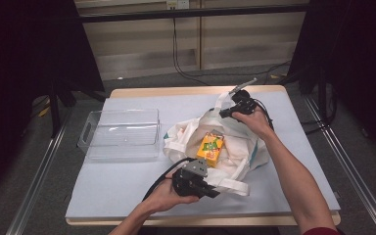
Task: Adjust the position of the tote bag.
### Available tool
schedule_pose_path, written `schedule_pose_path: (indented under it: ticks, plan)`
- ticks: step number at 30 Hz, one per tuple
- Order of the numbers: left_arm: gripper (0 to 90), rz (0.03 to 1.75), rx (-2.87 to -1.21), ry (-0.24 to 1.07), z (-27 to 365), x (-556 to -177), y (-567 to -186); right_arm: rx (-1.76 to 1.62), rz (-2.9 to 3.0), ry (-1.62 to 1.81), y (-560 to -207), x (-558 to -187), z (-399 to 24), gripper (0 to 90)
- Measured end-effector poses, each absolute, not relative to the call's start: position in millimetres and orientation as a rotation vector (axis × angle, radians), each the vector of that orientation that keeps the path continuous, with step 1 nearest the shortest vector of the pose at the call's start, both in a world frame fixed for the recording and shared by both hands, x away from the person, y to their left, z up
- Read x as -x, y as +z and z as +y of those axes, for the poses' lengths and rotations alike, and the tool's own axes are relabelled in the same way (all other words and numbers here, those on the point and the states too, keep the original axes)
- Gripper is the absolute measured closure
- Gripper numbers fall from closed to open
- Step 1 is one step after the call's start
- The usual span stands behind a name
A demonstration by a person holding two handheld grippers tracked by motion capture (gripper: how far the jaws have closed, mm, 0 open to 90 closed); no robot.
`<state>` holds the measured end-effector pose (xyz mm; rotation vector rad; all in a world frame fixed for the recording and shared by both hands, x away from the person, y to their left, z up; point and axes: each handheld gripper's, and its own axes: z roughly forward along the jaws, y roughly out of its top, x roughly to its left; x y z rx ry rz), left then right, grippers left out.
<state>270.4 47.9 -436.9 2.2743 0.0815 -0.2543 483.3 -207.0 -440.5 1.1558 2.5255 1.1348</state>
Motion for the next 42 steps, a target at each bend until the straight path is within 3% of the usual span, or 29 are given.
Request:
schedule_pose_path:
  ticks: [21,24,26,28,34,42]
  plan:
    - [82.5,0.163,-2.271,-0.248,51,-282,-452,-1.151,2.499,1.144,-443,-480,-205,83.9]
    - [76.6,0.183,-2.271,-0.232,53,-281,-450,-1.142,2.514,1.153,-440,-478,-205,70.7]
    - [75.5,0.170,-2.264,-0.233,54,-282,-448,-1.122,2.514,1.165,-438,-476,-205,67.6]
    - [76.3,0.192,-2.239,-0.228,56,-283,-445,-1.116,2.506,1.168,-435,-474,-204,59.1]
    - [63.3,0.206,-2.232,-0.188,63,-285,-438,-1.094,2.499,1.167,-429,-464,-206,45.2]
    - [49.8,0.277,-2.145,-0.183,75,-289,-427,-1.076,2.459,1.193,-420,-446,-215,39.5]
